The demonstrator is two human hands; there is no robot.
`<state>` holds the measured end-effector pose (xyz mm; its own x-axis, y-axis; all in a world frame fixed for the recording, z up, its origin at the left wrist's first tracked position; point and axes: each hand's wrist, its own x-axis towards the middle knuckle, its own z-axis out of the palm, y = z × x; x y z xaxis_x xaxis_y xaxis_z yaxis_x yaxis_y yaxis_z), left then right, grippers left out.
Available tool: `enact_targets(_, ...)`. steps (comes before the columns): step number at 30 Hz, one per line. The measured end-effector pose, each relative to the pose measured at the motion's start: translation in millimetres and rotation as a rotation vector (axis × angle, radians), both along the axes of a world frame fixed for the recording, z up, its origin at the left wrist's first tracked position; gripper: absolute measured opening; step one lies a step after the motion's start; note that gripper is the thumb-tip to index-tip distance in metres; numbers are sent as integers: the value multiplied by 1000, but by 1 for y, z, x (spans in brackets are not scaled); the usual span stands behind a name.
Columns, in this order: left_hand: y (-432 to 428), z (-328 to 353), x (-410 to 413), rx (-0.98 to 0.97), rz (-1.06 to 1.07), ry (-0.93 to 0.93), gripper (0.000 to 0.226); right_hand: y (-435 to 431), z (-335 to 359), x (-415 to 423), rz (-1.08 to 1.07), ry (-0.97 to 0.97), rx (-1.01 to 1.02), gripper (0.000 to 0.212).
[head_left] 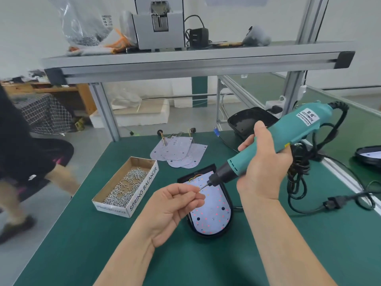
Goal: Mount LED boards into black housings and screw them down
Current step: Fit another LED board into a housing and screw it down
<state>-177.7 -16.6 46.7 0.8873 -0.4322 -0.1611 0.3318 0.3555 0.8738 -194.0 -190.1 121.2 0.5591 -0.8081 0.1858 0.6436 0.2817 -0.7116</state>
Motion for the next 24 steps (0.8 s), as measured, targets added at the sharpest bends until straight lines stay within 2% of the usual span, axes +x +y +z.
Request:
enact_targets(8, -6, 1, -1, -123, -5, 115, 15, 8, -4, 1, 15, 8, -9, 21)
enact_targets(17, -9, -1, -4, -158, 1, 187, 16, 7, -5, 2, -10, 24, -12, 19)
enact_targets(21, -15, -2, -8, -198, 77, 158, 15, 7, -6, 3, -40, 34, 5, 19)
enact_targets(24, -28, -4, -16, -219, 207, 48, 13, 9, -6, 6, -77, 46, 32, 20)
